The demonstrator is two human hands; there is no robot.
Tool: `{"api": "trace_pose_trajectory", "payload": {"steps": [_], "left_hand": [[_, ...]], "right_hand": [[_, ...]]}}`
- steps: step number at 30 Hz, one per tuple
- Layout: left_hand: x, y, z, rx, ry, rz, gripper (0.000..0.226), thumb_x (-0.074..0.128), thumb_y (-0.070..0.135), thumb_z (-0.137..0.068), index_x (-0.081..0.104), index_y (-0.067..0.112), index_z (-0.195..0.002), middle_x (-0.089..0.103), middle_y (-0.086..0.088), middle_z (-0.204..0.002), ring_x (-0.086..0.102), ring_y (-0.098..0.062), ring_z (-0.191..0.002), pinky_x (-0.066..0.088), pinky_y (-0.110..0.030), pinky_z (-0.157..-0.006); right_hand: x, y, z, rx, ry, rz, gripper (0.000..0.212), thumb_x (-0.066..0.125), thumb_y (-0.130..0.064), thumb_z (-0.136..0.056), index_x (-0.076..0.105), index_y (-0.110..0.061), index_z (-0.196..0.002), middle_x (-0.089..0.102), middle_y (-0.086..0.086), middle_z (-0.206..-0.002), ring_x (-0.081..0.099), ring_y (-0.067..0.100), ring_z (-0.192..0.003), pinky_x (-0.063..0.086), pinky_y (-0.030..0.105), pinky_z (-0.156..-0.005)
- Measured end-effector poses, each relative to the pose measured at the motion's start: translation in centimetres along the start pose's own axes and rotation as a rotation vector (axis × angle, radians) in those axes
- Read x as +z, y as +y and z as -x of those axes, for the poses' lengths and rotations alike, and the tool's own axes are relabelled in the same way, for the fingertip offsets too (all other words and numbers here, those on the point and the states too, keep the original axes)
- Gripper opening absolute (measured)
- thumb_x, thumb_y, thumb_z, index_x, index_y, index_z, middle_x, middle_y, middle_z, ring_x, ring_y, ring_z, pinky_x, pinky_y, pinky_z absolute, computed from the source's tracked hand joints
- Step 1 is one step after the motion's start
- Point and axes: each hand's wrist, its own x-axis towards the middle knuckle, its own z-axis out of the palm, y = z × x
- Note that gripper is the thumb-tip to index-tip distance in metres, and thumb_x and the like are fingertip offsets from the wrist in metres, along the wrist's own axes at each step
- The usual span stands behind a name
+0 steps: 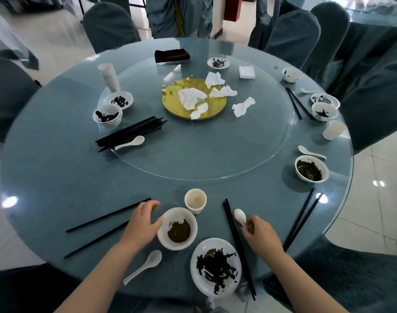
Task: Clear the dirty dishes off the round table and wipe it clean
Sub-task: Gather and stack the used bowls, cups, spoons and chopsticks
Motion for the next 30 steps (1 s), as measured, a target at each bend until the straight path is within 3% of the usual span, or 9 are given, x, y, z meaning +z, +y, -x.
{"api": "trace_pose_trajectory", "payload": {"steps": [2,4,6,9,16,20,25,30], "left_hand": [[-0.5,-2.4,1.5,-0.040,-0.009,-0.002,0.023,0.068,0.023,-0.087,0.054,0.030,-0.103,0.055,0.010,-0.106,0.055,-0.008,-0.100,0.048,-0.030,-0.092],[-0.7,-4.2,3.1,-0.071,-0.067,-0.054,0.021,0.068,0.025,-0.087,0.053,0.038,-0.088,0.058,0.012,-0.097,0.057,-0.004,-0.089,0.046,-0.019,-0.078],[-0.5,-5.4,4.6,-0.105,-0.152,-0.105,0.019,0.068,0.031,-0.087,0.053,0.042,-0.086,0.059,0.015,-0.095,0.055,0.000,-0.085,0.039,-0.012,-0.069],[0.4,-6.3,6.3,-0.135,-0.232,-0.158,0.017,0.067,0.042,-0.086,0.054,0.041,-0.096,0.055,0.017,-0.097,0.052,0.003,-0.084,0.037,-0.012,-0.065],[2.6,-5.3,7.7,-0.091,-0.125,-0.231,0.010,0.057,0.043,-0.091,0.056,0.033,-0.093,0.056,0.014,-0.095,0.053,-0.004,-0.086,0.048,-0.026,-0.076],[1.9,-4.1,7.8,-0.117,-0.147,-0.179,0.005,0.059,0.038,-0.090,0.057,0.033,-0.089,0.061,0.013,-0.093,0.056,-0.003,-0.083,0.050,-0.026,-0.075],[-0.5,-1.0,7.9,-0.157,-0.121,0.005,0.010,0.063,0.035,-0.087,0.057,0.029,-0.081,0.066,0.008,-0.079,0.062,-0.009,-0.074,0.049,-0.026,-0.063],[-1.1,3.4,6.9,-0.200,-0.095,0.359,0.001,0.061,0.017,-0.087,0.060,0.016,-0.088,0.072,-0.003,-0.076,0.069,-0.020,-0.073,0.055,-0.040,-0.076]], "right_hand": [[0.3,-0.3,0.0,0.007,-0.006,0.035,0.018,0.058,-0.037,-0.091,0.050,-0.021,-0.092,0.054,-0.007,-0.085,0.056,0.021,-0.088,0.041,0.032,-0.066],[0.5,-0.4,0.1,0.016,-0.003,0.073,0.017,0.056,-0.034,-0.092,0.049,-0.019,-0.087,0.054,-0.005,-0.084,0.057,0.023,-0.085,0.042,0.033,-0.065],[0.6,-0.4,0.3,0.032,0.009,0.089,0.017,0.053,-0.032,-0.092,0.049,-0.019,-0.084,0.055,-0.004,-0.082,0.055,0.022,-0.079,0.043,0.033,-0.063],[0.5,-0.3,0.7,0.037,0.007,0.107,0.016,0.053,-0.032,-0.093,0.048,-0.020,-0.082,0.055,-0.004,-0.082,0.052,0.020,-0.076,0.039,0.031,-0.062],[-1.0,-0.6,1.6,0.077,0.021,0.009,0.016,0.056,-0.026,-0.092,0.052,-0.017,-0.080,0.060,0.000,-0.077,0.059,0.027,-0.077,0.044,0.033,-0.064],[-2.4,-2.3,2.5,0.062,0.053,-0.206,0.016,0.058,-0.023,-0.092,0.059,-0.016,-0.078,0.059,-0.003,-0.066,0.053,0.014,-0.062,0.038,0.027,-0.054],[-4.1,-6.0,4.7,0.028,-0.009,-0.485,0.016,0.064,-0.020,-0.088,0.067,-0.019,-0.073,0.064,-0.004,-0.059,0.056,0.012,-0.057,0.048,0.028,-0.062],[-5.3,-10.5,8.1,-0.090,-0.232,-0.676,0.016,0.066,-0.017,-0.088,0.067,-0.014,-0.073,0.065,0.004,-0.058,0.060,0.016,-0.052,0.056,0.037,-0.062]]}}
